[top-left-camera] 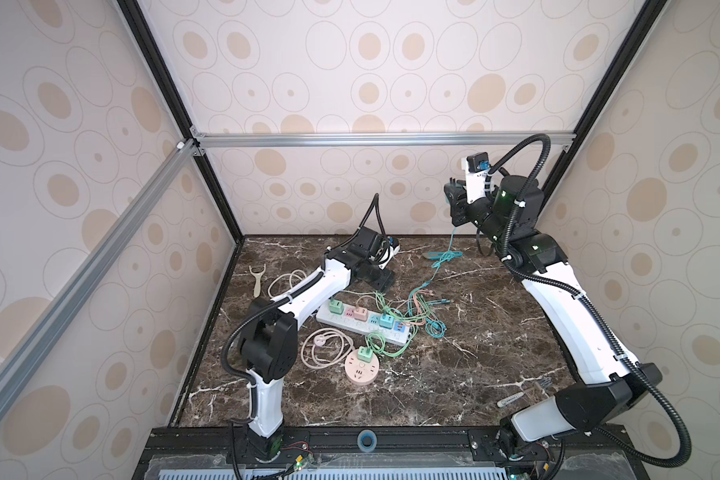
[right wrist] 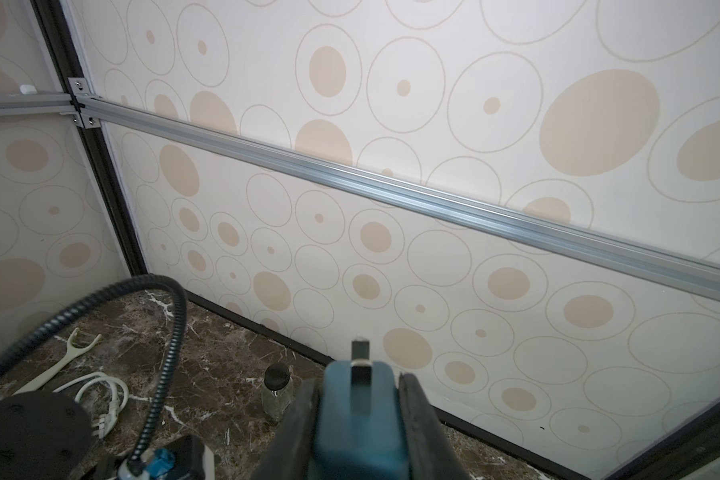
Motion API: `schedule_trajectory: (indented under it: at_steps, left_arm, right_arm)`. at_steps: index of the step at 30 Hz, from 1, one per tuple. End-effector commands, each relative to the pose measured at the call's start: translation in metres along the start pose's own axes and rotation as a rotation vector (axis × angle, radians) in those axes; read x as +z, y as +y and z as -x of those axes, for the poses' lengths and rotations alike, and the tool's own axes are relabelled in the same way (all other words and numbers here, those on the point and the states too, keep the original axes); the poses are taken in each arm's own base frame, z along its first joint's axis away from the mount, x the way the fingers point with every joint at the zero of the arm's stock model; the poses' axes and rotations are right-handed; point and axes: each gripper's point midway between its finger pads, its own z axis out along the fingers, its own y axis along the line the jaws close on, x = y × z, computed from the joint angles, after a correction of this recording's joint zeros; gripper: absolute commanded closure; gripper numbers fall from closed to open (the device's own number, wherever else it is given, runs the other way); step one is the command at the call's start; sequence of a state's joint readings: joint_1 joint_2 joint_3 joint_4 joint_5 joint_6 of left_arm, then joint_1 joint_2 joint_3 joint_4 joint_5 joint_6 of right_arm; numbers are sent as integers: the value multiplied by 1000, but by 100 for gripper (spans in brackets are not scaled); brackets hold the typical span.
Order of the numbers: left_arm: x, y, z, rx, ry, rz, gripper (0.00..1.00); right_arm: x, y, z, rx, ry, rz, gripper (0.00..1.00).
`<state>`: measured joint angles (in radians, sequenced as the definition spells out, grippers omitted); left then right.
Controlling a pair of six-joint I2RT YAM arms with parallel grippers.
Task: Insert the plug
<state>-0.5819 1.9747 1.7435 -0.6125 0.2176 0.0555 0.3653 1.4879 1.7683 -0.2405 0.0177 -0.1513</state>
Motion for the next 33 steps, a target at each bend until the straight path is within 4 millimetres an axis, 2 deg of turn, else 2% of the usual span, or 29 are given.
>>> schedule_trajectory:
  at_steps: [1, 5, 11, 15, 20, 22, 26, 29, 33]
  left_arm:
    - [2, -7, -23, 28, 144, -51, 35]
    - [-1, -15, -24, 24, 163, -97, 36]
    - [-5, -21, -43, 30, 231, -128, 41]
    - [-8, -27, -43, 15, 222, -163, 55]
    - [-11, -27, -41, 9, 218, -169, 77]
    - [-13, -24, -39, -5, 207, -163, 86]
    - [-18, -13, -29, -50, 163, -132, 94]
    - [-28, 1, -14, -100, 83, -101, 97]
    - [-53, 27, 8, -193, -67, -71, 100]
  right_arm:
    - [-23, -5, 29, -25, -86, -16, 87]
    - [-26, -9, 28, -28, -87, -32, 87]
    - [-25, -9, 23, -22, -81, -33, 87]
    - [-24, -9, 19, -17, -77, -35, 87]
    - [-24, -12, 15, -24, -69, -48, 87]
    - [-25, -12, 14, -30, -67, -53, 87]
    - [-27, -17, 16, -46, -70, -73, 87]
    - [-28, -21, 17, -61, -70, -93, 87]
    - [-32, -27, 20, -76, -72, -116, 87]
